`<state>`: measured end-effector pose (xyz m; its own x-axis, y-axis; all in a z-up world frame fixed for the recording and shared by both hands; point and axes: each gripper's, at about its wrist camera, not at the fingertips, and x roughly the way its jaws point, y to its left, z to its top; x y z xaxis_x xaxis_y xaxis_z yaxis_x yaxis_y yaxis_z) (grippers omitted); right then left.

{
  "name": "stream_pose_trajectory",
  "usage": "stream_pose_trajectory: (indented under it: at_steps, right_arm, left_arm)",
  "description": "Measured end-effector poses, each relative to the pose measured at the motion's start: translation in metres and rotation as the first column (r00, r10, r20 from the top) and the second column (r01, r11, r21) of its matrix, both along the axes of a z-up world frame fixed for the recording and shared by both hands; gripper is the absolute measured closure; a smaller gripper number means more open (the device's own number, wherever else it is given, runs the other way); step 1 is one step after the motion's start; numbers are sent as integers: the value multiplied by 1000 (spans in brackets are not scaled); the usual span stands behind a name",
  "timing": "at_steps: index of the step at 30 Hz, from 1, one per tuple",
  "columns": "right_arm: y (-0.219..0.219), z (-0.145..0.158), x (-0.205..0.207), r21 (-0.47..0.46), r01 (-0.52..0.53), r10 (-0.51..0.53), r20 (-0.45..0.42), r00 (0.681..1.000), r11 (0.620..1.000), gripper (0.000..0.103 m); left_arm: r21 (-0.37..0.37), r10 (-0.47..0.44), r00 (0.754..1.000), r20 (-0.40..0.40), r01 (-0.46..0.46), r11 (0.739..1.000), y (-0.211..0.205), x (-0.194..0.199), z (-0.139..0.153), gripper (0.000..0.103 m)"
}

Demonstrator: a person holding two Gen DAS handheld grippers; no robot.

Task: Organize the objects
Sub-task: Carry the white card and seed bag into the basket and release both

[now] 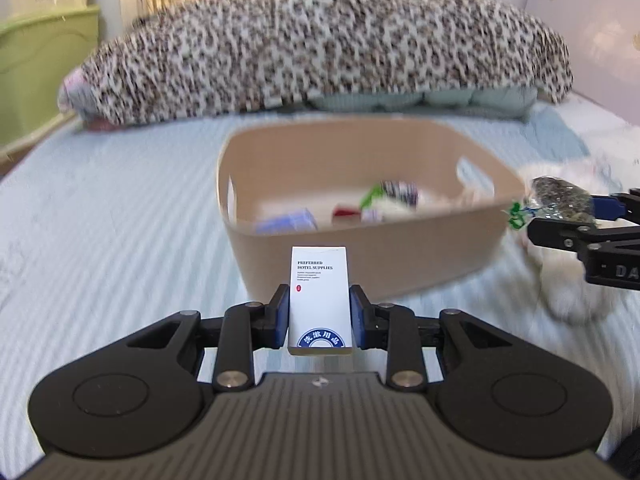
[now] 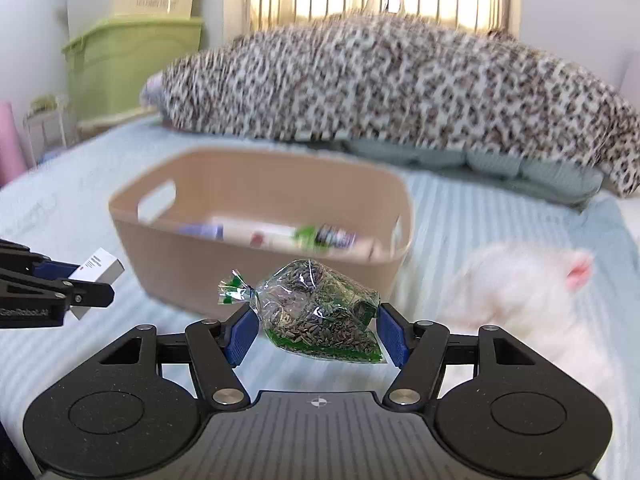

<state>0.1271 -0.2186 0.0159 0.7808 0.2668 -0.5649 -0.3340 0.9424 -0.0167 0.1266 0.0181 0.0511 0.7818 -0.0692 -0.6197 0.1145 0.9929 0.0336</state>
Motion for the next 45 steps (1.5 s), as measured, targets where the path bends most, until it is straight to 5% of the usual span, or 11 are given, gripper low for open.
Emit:
stream_pose_trajectory:
  at_steps: [14, 23, 29, 30, 33, 34, 40, 45]
  right_arm:
    - [-1, 54, 48, 123, 76, -92, 129, 987, 990, 41]
    - [27, 36, 98, -2, 90, -89, 77, 993, 996, 41]
    - [40, 8, 113, -51, 104, -105, -9, 994, 993, 38]
    - [39, 5, 112, -44, 107, -108, -20, 994, 993, 33]
    - [35, 5, 109, -21, 112, -113, -41, 993, 994, 28]
    - [34, 7, 108, -25, 113, -114, -45, 993, 993, 26]
    - [24, 28, 79, -8, 119, -119, -30, 992, 993, 6]
    - [13, 41, 43, 19, 134, -134, -33, 990, 991, 4]
  left_arm:
    - [5, 59, 988, 142, -61, 998, -27, 72, 44, 70]
    - [114, 82, 996, 25, -84, 990, -37, 130, 9, 70]
    - [136, 80, 996, -42, -74, 988, -33, 135, -7, 69]
    - [133, 76, 996, -45, -70, 989, -32, 132, -7, 67]
    - [141, 90, 996, -25, -86, 986, -30, 122, -2, 24]
    - [138, 93, 996, -6, -92, 986, -28, 116, 2, 20]
    - [91, 85, 996, -13, -83, 992, -21, 87, 19, 17]
    - [72, 67, 998, 2, -66, 995, -22, 51, 29, 17]
